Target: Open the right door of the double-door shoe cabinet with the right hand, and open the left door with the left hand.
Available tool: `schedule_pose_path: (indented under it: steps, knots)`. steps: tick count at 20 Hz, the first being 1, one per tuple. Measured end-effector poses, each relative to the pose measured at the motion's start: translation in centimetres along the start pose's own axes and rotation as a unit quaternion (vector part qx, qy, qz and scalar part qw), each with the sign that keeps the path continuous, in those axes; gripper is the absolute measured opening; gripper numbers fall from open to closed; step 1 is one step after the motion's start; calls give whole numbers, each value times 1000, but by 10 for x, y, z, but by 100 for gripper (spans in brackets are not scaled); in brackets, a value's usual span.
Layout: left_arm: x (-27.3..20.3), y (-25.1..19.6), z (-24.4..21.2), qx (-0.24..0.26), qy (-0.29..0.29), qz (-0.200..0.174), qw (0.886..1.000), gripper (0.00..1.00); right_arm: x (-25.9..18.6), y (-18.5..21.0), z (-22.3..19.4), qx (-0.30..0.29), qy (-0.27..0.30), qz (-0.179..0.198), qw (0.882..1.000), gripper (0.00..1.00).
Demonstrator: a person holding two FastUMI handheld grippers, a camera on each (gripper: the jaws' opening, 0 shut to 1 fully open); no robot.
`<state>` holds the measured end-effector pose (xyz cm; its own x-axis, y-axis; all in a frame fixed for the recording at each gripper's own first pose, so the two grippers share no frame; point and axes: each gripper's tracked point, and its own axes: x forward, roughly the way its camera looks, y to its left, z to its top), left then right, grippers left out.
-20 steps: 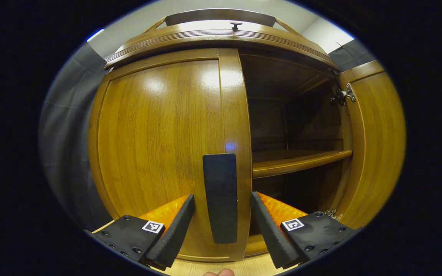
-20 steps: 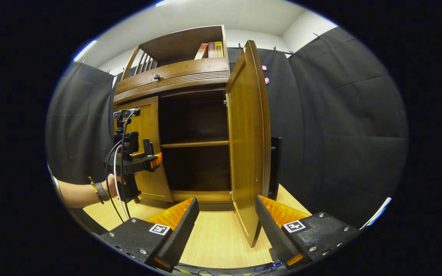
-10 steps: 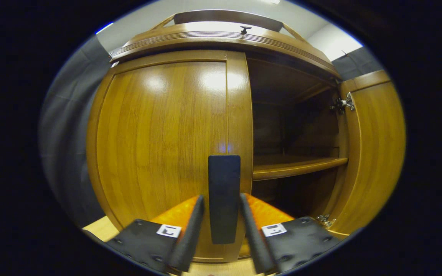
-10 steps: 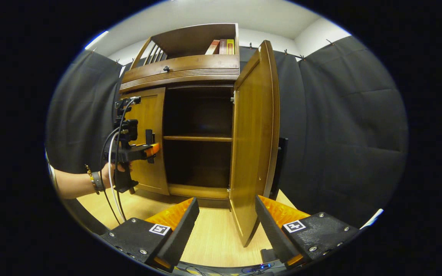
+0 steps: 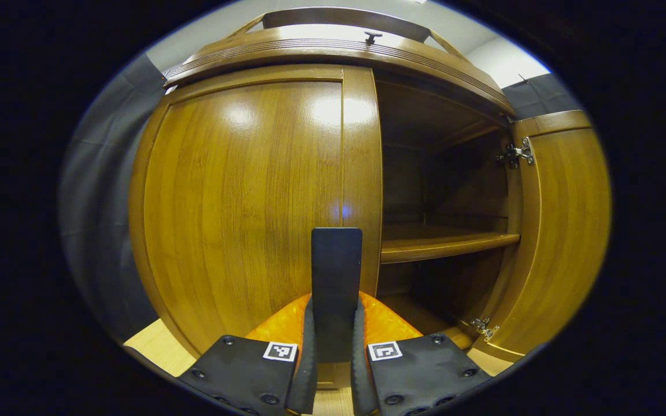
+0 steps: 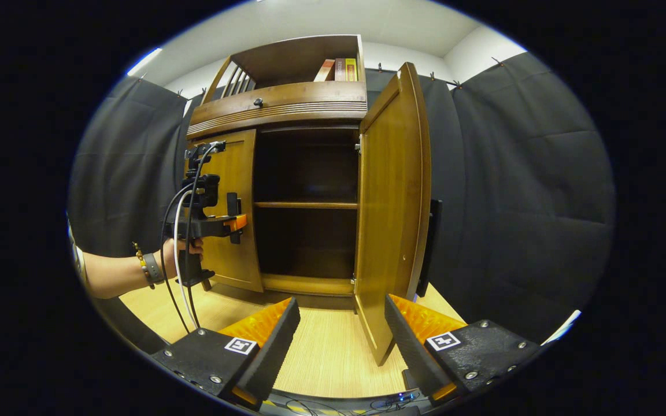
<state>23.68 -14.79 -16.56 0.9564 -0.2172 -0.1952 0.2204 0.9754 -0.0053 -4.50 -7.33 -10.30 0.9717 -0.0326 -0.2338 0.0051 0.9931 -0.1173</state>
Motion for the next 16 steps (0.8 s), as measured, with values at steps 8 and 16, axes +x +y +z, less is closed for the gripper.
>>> schedule_pose_path:
  steps: [8,16]
  knots:
    - [-81,17,2,6,7,21,1000,31,-2,5,7,23,-7,6,1000,100]
    - [-152,59,5,-2,1,62,998,30,20,40,14,30,-18,43,998,100]
